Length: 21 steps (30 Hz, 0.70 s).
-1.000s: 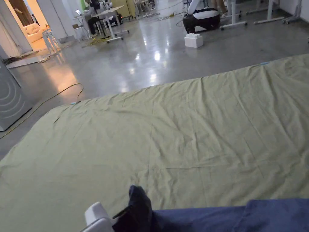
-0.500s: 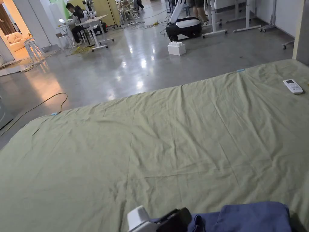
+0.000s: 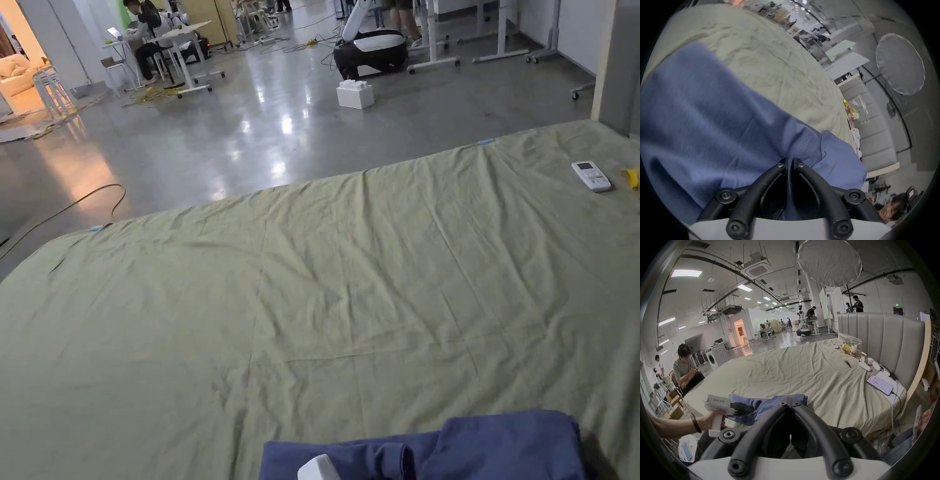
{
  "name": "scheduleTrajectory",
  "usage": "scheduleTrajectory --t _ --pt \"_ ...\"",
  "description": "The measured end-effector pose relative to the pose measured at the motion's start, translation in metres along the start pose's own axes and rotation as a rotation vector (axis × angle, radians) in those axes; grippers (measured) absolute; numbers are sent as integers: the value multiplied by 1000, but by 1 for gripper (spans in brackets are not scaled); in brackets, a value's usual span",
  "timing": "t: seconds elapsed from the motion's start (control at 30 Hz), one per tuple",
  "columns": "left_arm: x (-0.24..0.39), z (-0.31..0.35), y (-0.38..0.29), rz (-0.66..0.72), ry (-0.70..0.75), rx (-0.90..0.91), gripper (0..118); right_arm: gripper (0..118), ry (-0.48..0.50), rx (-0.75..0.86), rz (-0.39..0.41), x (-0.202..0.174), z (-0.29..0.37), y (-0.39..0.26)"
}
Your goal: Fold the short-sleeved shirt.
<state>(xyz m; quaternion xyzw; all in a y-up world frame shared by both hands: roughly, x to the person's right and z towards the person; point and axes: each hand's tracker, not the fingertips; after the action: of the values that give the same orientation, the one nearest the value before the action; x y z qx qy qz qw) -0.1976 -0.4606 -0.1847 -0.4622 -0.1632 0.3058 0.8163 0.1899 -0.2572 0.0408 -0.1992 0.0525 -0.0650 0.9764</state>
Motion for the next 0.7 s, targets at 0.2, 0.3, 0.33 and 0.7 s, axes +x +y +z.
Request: scheduleTrajectory --t 0.2,0.3,0.33,0.7 --pt "-30 98 42 -52 -85 209 42 0 34 4 -41 3 -8 -2" --pt "-73 131 58 31 -16 242 111 0 36 -11 -39 -1 -12 -3" --pt "-85 135 59 53 11 246 111 0 34 -13 -23 -3 -11 -4" --pt "-123 75 38 356 -141 117 13 0 31 -54 -21 -5 -3 -14"
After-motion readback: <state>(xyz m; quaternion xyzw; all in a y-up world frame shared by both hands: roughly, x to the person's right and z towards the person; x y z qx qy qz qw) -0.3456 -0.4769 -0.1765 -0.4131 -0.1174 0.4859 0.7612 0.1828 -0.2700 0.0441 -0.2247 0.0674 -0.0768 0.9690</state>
